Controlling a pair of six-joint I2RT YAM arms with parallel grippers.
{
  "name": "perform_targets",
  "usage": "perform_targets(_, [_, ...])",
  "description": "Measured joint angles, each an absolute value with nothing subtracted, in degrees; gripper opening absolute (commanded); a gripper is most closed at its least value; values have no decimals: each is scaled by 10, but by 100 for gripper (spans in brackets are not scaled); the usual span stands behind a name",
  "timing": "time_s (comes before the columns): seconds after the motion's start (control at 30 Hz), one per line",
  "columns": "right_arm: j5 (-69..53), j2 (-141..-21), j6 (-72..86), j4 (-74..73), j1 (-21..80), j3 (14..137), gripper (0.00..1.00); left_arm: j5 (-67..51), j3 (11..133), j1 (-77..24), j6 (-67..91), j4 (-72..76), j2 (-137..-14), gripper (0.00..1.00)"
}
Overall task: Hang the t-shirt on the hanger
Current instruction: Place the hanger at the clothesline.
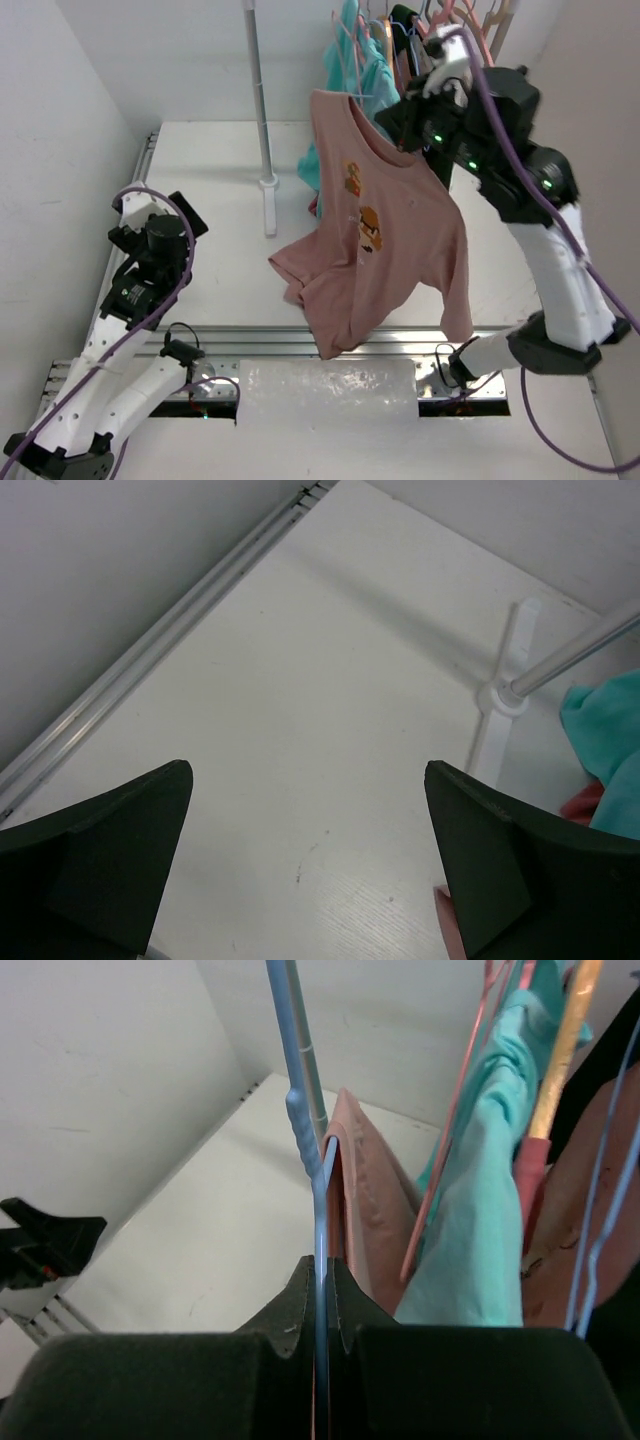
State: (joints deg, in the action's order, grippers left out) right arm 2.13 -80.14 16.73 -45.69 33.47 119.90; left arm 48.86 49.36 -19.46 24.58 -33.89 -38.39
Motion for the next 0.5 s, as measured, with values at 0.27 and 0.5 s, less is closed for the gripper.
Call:
perform_targets(0.27, [77,-937,165,-391,382,1235,0,462,484,-195,227,-320,-397,100])
perform_targets(0.5, [131,-1008,159,-309,400,1291,0,432,482,-195,215,-314,-407,100])
